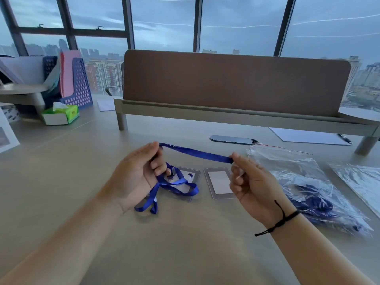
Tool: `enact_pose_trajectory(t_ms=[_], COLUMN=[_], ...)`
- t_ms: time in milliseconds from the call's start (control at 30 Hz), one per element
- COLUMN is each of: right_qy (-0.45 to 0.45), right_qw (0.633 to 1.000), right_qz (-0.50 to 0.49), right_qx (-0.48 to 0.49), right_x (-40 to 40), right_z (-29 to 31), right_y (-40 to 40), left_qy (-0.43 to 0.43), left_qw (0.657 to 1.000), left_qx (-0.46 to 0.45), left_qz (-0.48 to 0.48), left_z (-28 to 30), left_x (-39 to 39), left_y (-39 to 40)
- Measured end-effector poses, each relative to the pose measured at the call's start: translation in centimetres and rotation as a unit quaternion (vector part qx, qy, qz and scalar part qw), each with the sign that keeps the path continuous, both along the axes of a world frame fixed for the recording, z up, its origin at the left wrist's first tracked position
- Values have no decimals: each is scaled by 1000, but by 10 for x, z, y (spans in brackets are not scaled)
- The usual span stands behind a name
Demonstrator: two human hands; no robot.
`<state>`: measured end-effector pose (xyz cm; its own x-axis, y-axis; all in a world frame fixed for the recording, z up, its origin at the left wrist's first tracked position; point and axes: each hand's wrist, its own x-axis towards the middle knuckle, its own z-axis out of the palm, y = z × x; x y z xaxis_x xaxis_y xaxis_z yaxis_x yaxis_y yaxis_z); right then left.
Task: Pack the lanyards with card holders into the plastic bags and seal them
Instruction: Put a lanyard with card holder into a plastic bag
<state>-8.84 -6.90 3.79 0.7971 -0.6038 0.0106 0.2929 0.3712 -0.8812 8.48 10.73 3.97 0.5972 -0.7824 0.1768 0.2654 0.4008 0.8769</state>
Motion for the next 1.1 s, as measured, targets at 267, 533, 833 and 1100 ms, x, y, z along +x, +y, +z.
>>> enact_pose_trajectory(t_ms=[267, 533, 833, 1100], right_qy=[214, 216, 297, 245], right_qw=[889, 788, 696, 778], right_qz=[5, 51, -77, 47], right_qx=[-404, -574, -649, -577], right_x=[13, 24, 17, 11], right_z=[-24, -31, -33, -22], right_y=[15, 55, 15, 18], left_qy=[54, 53, 48, 124], left_qw=[997, 971, 977, 989], left_qx=[-56, -99, -127, -85], left_qz=[-29, -210, -163, 0], left_z=[2, -9, -5, 3], left_x=[-5, -31, -16, -11], left_y=[-3, -8, -3, -4])
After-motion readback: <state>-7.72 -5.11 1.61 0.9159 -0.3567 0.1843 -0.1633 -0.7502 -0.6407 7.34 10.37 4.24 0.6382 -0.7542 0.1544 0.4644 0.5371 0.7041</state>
